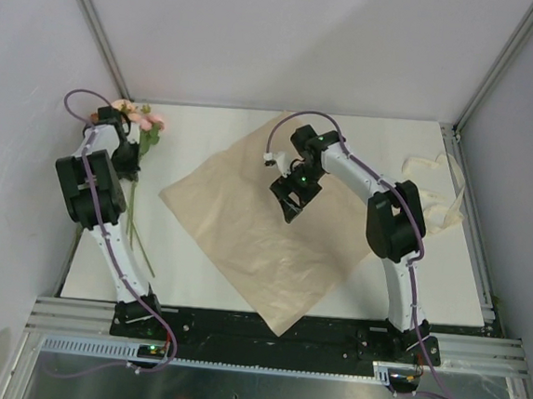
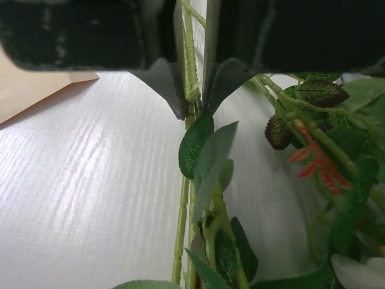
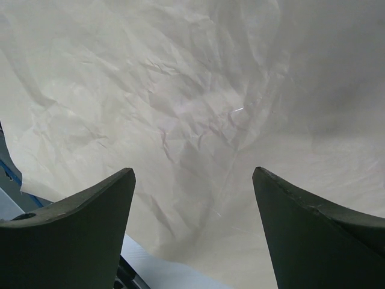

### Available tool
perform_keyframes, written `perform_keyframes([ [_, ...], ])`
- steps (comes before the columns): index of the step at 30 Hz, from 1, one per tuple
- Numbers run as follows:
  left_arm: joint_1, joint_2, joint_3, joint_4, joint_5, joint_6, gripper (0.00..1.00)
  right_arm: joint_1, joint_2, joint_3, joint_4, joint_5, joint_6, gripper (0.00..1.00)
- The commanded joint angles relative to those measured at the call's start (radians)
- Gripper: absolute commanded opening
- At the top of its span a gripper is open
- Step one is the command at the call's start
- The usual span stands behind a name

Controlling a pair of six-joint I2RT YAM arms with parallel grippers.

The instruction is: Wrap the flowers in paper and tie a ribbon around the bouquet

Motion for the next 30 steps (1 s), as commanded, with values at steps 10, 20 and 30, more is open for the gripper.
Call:
perform_keyframes([
  [10, -0.111, -0.167, 0.047, -0.015, 0.087, -0.074, 0.0, -0.048, -0.055, -0.017, -0.038, -0.086, 0.042, 0.84],
  [20, -0.135, -0.351, 0.152, -0.015, 0.252, -0.325, 0.0, -0.185, -0.068, -0.092, 0.004, -0.224, 0.166, 0.81],
  [30, -0.312, -0.419, 0.091, 0.141, 0.401, -0.51, 0.0, -0.295, -0.056, -0.061, 0.05, -0.347, 0.267, 0.79],
])
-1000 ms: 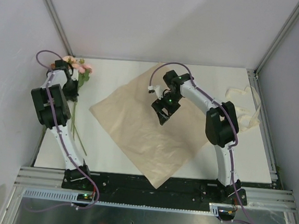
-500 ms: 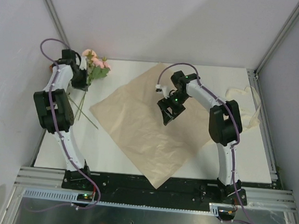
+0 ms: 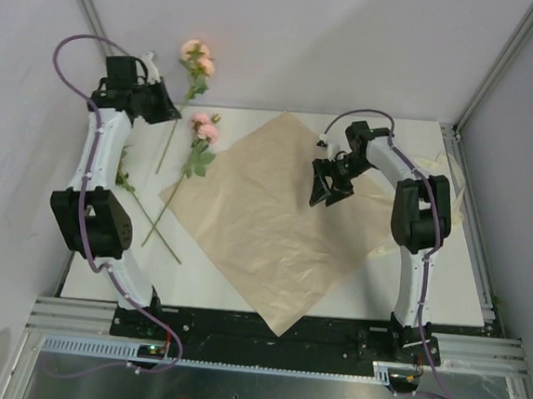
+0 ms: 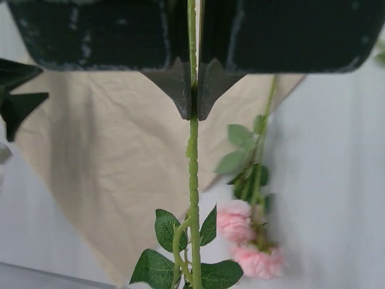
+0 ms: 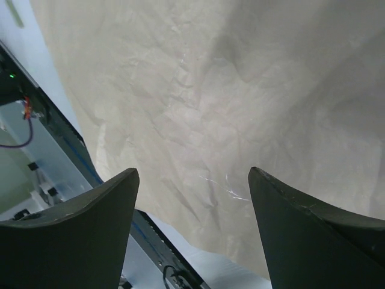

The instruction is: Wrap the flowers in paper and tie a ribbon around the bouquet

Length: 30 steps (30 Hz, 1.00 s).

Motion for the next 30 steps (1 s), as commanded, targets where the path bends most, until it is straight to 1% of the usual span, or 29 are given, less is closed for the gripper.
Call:
perform_keyframes([
  [1, -0.138, -0.048, -0.06, 0.14, 0.081, -0.126, 0.0, -0.017, -0.052, 0.032, 0.037, -0.105, 0.068, 0.79],
  [5, -0.271, -0.067, -0.179, 0.314, 0.038, -0.237, 0.0, -0.038, -0.084, 0.019, 0.101, -0.141, 0.132, 0.79],
  [7, -0.333, -0.063, -0.245, 0.437, 0.011, -0.312, 0.0, -0.056, -0.099, 0.009, 0.155, -0.138, 0.182, 0.79],
  [10, -0.428, -0.034, -0.331, 0.587, -0.045, -0.396, 0.0, -0.095, -0.108, -0.005, 0.22, -0.127, 0.251, 0.79],
  [13, -0.485, 0.016, -0.383, 0.713, -0.104, -0.455, 0.0, -0.127, -0.099, -0.011, 0.247, -0.12, 0.295, 0.76],
  [15, -0.512, 0.052, -0.4, 0.769, -0.158, -0.495, 0.0, -0.136, -0.091, -0.023, 0.249, -0.109, 0.306, 0.75],
  [19, -0.56, 0.121, -0.417, 0.823, -0.241, -0.55, 0.0, -0.136, -0.081, -0.085, 0.268, -0.111, 0.326, 0.72],
  [24, -0.63, 0.167, -0.448, 0.84, -0.229, -0.535, 0.0, -0.113, -0.055, -0.13, 0.305, -0.148, 0.358, 0.69],
  [25, -0.641, 0.164, -0.467, 0.841, -0.209, -0.516, 0.03, -0.11, -0.05, -0.127, 0.313, -0.153, 0.367, 0.69],
  [26, -0.654, 0.16, -0.48, 0.836, -0.189, -0.494, 0.09, -0.108, -0.044, -0.119, 0.32, -0.154, 0.381, 0.7],
  [27, -0.662, 0.149, -0.495, 0.826, -0.158, -0.464, 0.24, -0.105, -0.04, -0.11, 0.327, -0.152, 0.392, 0.7],
  [29, -0.667, 0.117, -0.517, 0.778, -0.119, -0.402, 0.48, -0.1, -0.037, -0.084, 0.343, -0.121, 0.416, 0.71],
  [30, -0.666, 0.086, -0.526, 0.731, -0.11, -0.373, 0.56, -0.094, -0.038, -0.073, 0.354, -0.1, 0.43, 0.71],
])
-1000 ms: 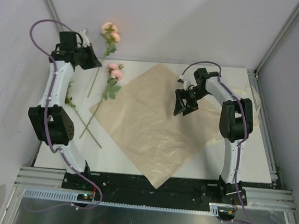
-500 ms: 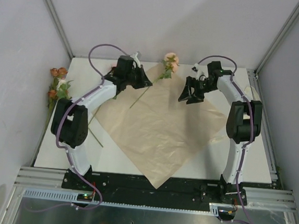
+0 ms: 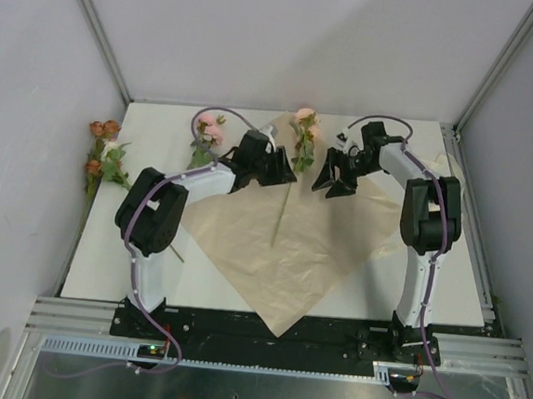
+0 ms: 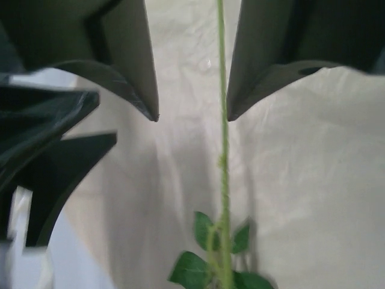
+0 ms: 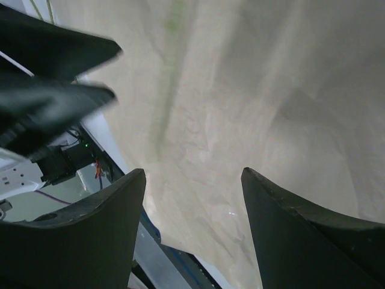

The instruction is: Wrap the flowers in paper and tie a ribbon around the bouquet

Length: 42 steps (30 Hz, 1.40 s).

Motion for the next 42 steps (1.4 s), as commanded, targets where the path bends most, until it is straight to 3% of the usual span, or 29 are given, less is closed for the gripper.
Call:
perform_keyframes([
  [1, -0.01, -0.114, -0.046, -0.076, 0.066, 0.14, 0.63, 0.018, 0.001, 0.069, 0.074, 0.058, 0.077, 0.72],
  [4, 0.035, -0.246, -0.105, -0.12, 0.07, 0.197, 0.89, 0.057, -0.006, 0.098, 0.105, 0.209, 0.148, 0.72],
  [6, 0.09, -0.326, -0.135, -0.152, 0.07, 0.223, 0.96, 0.091, -0.006, 0.116, 0.12, 0.308, 0.18, 0.7],
  [14, 0.351, -0.546, -0.181, -0.329, 0.011, 0.323, 1.0, 0.204, 0.088, 0.228, 0.17, 0.559, 0.22, 0.62],
  [17, 0.419, -0.581, -0.184, -0.38, -0.089, 0.33, 0.99, 0.224, 0.161, 0.322, 0.151, 0.609, 0.236, 0.61],
  [21, 0.448, -0.528, -0.148, -0.44, -0.261, 0.417, 0.96, 0.24, 0.246, 0.421, 0.145, 0.651, 0.244, 0.6],
  [26, 0.454, -0.362, -0.075, -0.49, -0.241, 0.737, 0.89, 0.256, 0.313, 0.494, 0.113, 0.672, 0.232, 0.53],
  [30, 0.453, -0.188, 0.039, -0.586, -0.256, 0.874, 0.82, 0.261, 0.315, 0.468, 0.125, 0.68, 0.229, 0.46],
  [37, 0.459, 0.034, 0.203, -0.672, -0.245, 0.92, 0.63, 0.259, 0.329, 0.462, 0.118, 0.649, 0.216, 0.37],
  [42, 0.465, 0.11, 0.262, -0.694, -0.225, 0.916, 0.47, 0.254, 0.338, 0.474, 0.104, 0.609, 0.2, 0.22],
])
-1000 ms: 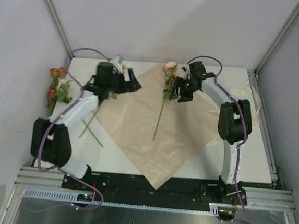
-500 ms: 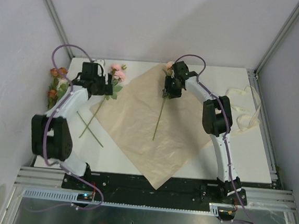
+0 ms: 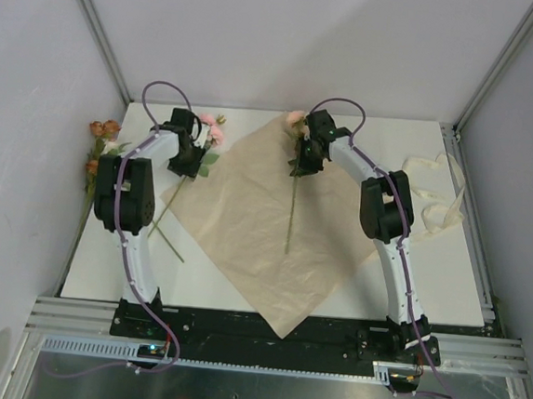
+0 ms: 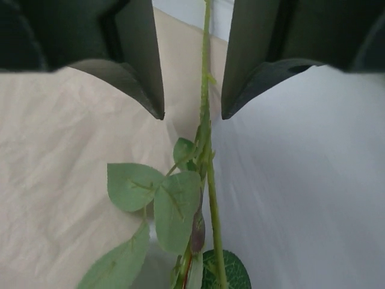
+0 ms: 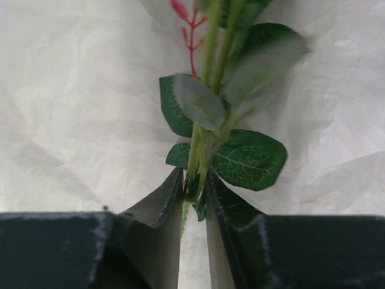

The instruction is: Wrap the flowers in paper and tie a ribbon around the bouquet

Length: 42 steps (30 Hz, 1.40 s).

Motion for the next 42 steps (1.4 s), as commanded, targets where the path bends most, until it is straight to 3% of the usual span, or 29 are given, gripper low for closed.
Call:
perform_keyframes([
  [1, 0.018, 0.036, 0.082, -0.04, 0.023, 0.031, 0.45, -0.002, 0.02, 0.031, -0.013, -0.041, -0.022, 0.18],
  [5, 0.035, 0.057, 0.119, -0.057, 0.016, 0.014, 0.3, -0.012, 0.002, 0.03, -0.01, -0.083, -0.02, 0.04],
  [9, 0.048, 0.031, 0.137, -0.067, 0.029, -0.001, 0.08, -0.024, -0.036, 0.017, 0.009, -0.13, 0.001, 0.0],
  [11, 0.05, -0.002, 0.15, -0.07, 0.049, -0.016, 0.02, -0.03, -0.064, 0.004, 0.027, -0.163, 0.016, 0.0],
  [15, 0.05, -0.091, 0.185, -0.074, 0.118, -0.09, 0.0, -0.044, -0.121, -0.009, 0.051, -0.224, 0.032, 0.0],
  [21, 0.044, -0.23, 0.204, -0.059, 0.275, -0.381, 0.0, -0.08, -0.187, -0.013, 0.029, -0.275, -0.01, 0.0],
  [28, -0.081, -0.303, 0.081, 0.127, 0.308, -0.67, 0.0, -0.107, -0.183, -0.054, -0.025, -0.314, -0.109, 0.0],
  [36, -0.303, -0.162, 0.051, 0.321, 0.286, -0.91, 0.0, -0.116, -0.095, 0.037, -0.006, -0.368, -0.1, 0.0],
  [42, -0.378, -0.04, 0.054, 0.417, 0.267, -1.015, 0.0, -0.102, -0.048, 0.07, 0.047, -0.386, -0.063, 0.0],
])
